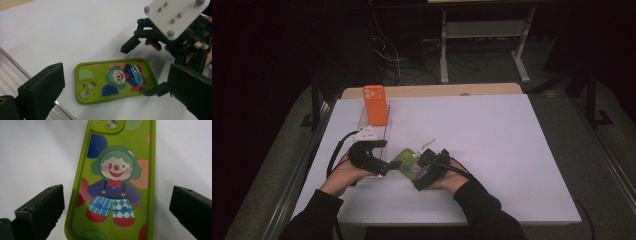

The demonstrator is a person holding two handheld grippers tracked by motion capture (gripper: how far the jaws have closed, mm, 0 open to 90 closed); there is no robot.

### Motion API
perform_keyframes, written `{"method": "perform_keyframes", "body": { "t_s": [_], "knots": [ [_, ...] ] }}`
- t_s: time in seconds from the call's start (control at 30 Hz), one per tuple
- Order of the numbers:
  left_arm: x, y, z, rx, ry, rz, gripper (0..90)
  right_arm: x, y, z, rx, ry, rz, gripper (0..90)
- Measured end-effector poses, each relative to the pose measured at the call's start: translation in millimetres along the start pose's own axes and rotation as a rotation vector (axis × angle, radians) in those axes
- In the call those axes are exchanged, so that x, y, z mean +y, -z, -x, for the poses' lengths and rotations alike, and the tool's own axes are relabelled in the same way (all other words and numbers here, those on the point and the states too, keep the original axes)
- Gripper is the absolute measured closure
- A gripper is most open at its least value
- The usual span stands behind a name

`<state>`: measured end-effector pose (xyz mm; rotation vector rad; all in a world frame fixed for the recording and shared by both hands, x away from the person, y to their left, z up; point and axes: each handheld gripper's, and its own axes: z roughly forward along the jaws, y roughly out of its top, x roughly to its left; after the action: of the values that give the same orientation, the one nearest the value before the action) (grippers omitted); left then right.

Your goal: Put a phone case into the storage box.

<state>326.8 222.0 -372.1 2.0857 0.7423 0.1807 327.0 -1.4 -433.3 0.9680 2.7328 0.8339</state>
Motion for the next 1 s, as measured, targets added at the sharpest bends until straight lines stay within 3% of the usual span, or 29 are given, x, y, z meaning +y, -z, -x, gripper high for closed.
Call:
{"method": "perform_keyframes", "body": {
  "t_s": [0.13,0.2,0.3,0.37,0.5,0.6,0.67,0.83,1.0],
  "knots": [
    [0.1,0.4,0.1,-0.002,0.000,0.001,1.0,1.0,-4.5,-2.7,-0.015,0.006,-0.016,1.4],
    [0.0,0.5,0.1,-0.001,0.003,0.001,1.0,0.6,-7.3,-2.2,-0.032,0.034,-0.012,3.1],
    [-0.1,0.2,-0.3,0.000,0.005,0.003,1.0,1.3,-7.8,-5.5,-0.030,0.009,-0.021,6.2],
    [-0.3,-0.2,0.1,-0.001,0.013,0.011,1.0,0.4,-9.6,-4.8,-0.035,0.048,-0.013,10.5],
    [-0.2,0.9,-1.4,0.003,0.001,0.005,1.0,1.4,-8.6,-7.7,-0.032,0.012,-0.021,11.2],
    [-0.3,1.2,-1.6,0.003,0.006,0.007,1.0,0.1,-9.8,-7.2,-0.043,0.034,-0.014,11.3],
    [-0.5,1.6,-2.1,0.005,0.007,0.005,1.0,0.3,-8.7,-8.6,-0.038,0.005,-0.018,12.2],
    [-0.9,1.9,-2.3,0.008,0.003,0.005,1.0,0.8,-7.6,-9.6,-0.040,-0.015,-0.026,14.8],
    [-1.3,1.6,-3.2,0.007,0.003,0.003,1.0,-1.4,-6.1,-6.7,-0.030,-0.006,-0.012,15.0]
  ]
}}
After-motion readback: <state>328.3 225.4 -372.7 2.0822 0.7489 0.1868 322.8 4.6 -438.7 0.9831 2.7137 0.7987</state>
